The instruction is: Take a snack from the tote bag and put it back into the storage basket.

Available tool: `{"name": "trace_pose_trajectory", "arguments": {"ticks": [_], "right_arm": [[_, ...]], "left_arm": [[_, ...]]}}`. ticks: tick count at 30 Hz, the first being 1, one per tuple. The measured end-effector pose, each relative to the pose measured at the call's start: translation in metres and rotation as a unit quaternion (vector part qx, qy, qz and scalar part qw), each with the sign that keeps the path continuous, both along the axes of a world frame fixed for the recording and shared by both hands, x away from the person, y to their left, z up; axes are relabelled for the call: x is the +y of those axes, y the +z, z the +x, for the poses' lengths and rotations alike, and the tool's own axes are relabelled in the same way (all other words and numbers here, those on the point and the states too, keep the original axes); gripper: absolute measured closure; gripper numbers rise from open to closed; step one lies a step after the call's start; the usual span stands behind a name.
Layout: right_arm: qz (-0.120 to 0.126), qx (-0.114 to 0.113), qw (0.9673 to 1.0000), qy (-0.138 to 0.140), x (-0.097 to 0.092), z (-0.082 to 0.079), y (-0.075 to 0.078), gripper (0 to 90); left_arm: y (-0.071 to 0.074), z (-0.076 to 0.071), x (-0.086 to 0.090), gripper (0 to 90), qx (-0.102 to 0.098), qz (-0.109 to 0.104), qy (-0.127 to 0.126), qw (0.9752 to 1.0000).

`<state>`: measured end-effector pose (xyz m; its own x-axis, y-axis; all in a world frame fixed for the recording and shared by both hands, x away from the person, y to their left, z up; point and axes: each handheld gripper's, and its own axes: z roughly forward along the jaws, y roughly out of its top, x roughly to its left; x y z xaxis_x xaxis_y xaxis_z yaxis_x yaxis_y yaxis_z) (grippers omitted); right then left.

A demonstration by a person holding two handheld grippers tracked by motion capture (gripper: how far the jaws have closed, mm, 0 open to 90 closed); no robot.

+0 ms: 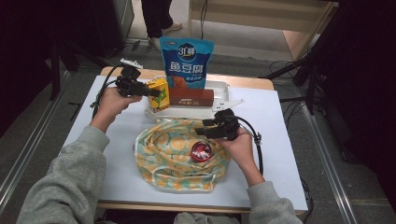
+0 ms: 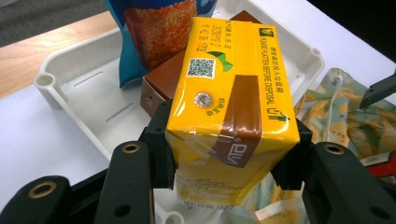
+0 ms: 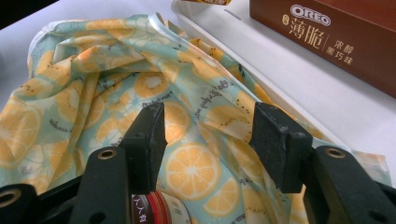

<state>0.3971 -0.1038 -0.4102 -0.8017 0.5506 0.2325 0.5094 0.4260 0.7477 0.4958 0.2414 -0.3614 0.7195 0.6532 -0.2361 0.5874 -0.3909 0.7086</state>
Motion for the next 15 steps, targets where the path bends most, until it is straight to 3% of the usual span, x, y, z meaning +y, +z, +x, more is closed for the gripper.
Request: {"name": "trace_pose_trajectory", "arguments": {"ticks": [4, 15], "right_arm": [[0.0, 0.0, 1.0, 0.002, 0.001, 0.0, 0.0, 45.9], [0.0, 0.002, 1.0, 0.001, 0.001, 0.001, -0.001, 46.0]], "left_arm": [[-0.003, 0.002, -0.002, 52.2, -0.007, 0.008, -0.002, 0.9999], [-0.017, 0.008, -0.008, 52.2, 0.0, 0.022, -0.001, 0.9998]]}}
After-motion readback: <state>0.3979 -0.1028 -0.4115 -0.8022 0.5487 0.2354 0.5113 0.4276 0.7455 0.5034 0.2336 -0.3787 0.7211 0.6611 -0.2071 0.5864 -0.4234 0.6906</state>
